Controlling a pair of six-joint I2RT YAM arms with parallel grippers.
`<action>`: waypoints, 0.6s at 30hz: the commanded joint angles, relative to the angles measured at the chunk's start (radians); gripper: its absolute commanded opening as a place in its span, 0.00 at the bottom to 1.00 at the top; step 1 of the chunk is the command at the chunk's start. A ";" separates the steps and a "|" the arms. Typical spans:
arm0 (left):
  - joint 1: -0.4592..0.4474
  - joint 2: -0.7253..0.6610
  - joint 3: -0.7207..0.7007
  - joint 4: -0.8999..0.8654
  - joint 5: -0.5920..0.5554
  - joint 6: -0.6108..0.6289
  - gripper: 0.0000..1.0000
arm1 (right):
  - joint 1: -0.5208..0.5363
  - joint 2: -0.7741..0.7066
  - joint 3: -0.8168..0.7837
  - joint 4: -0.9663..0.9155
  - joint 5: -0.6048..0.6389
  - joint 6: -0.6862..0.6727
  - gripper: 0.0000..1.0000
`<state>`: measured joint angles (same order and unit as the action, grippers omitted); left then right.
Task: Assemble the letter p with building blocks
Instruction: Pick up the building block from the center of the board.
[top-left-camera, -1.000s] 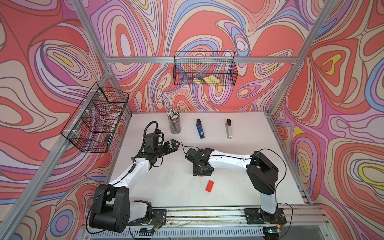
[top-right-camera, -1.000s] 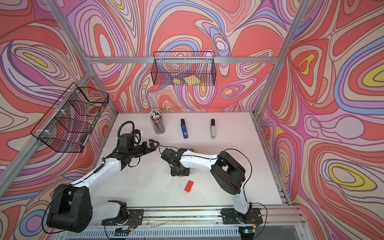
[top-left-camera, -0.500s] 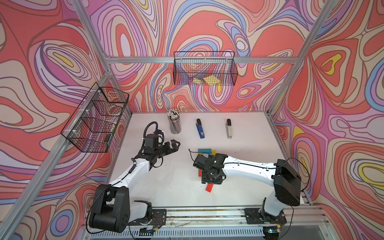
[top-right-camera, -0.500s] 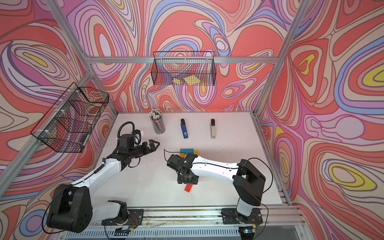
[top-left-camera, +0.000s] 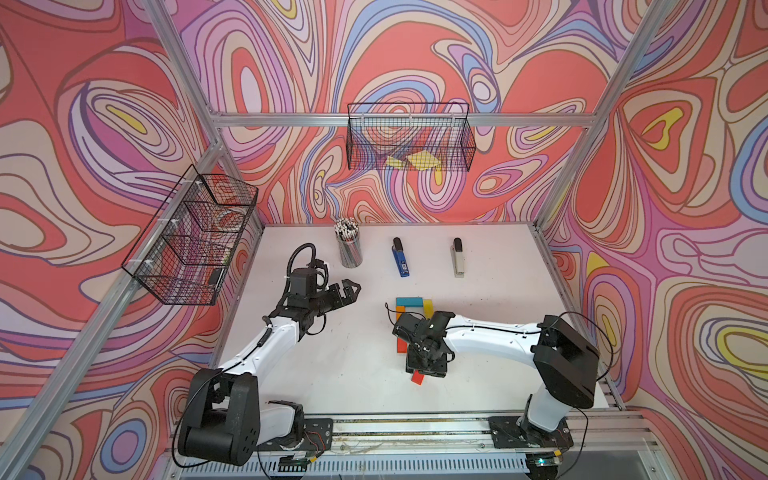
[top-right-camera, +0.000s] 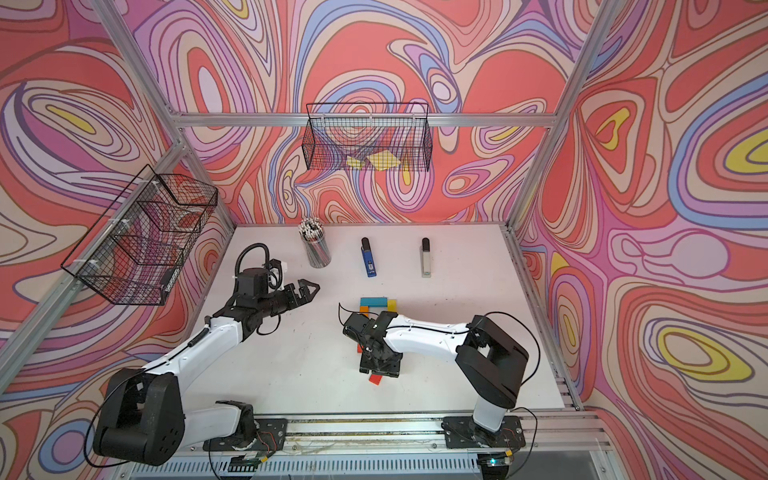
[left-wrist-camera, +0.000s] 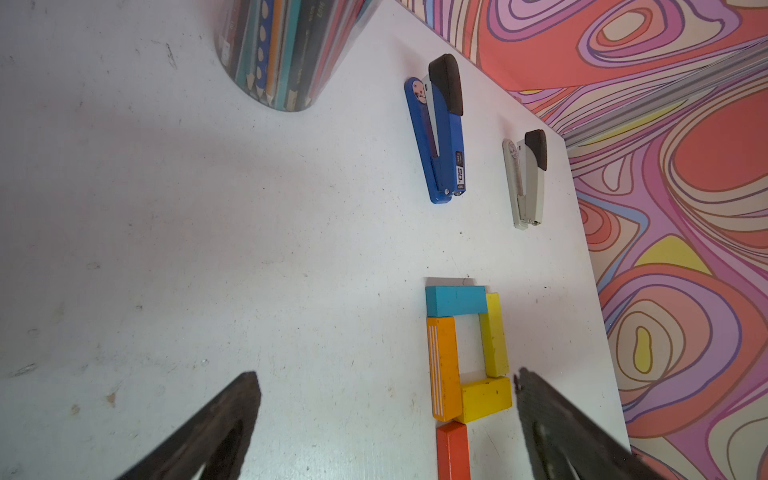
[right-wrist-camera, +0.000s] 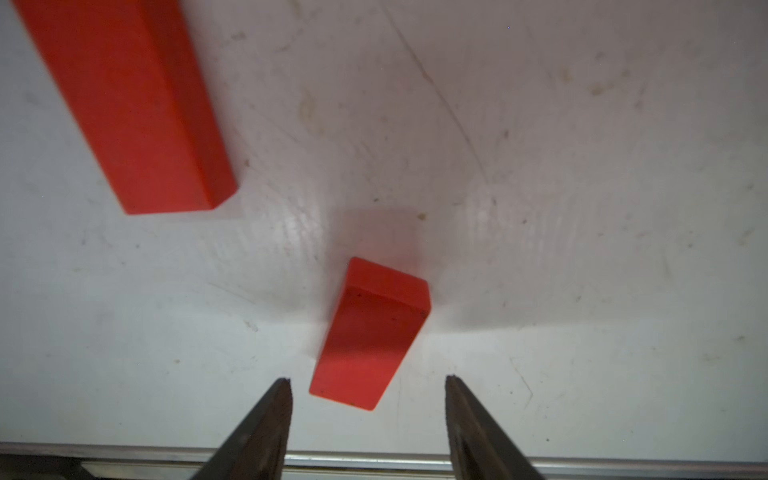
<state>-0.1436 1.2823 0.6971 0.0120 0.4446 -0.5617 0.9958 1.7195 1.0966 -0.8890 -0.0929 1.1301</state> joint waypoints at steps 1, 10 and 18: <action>0.006 -0.007 -0.005 0.013 0.001 -0.005 0.99 | -0.013 -0.033 -0.014 0.030 0.000 0.013 0.63; 0.006 -0.006 -0.005 0.008 -0.004 -0.003 0.99 | -0.013 0.046 0.036 0.068 -0.048 -0.036 0.61; 0.006 -0.005 -0.007 0.005 -0.009 0.002 0.99 | -0.014 0.079 0.028 0.072 -0.059 -0.036 0.59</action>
<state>-0.1436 1.2823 0.6971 0.0116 0.4438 -0.5613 0.9840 1.7649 1.1145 -0.8215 -0.1474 1.1004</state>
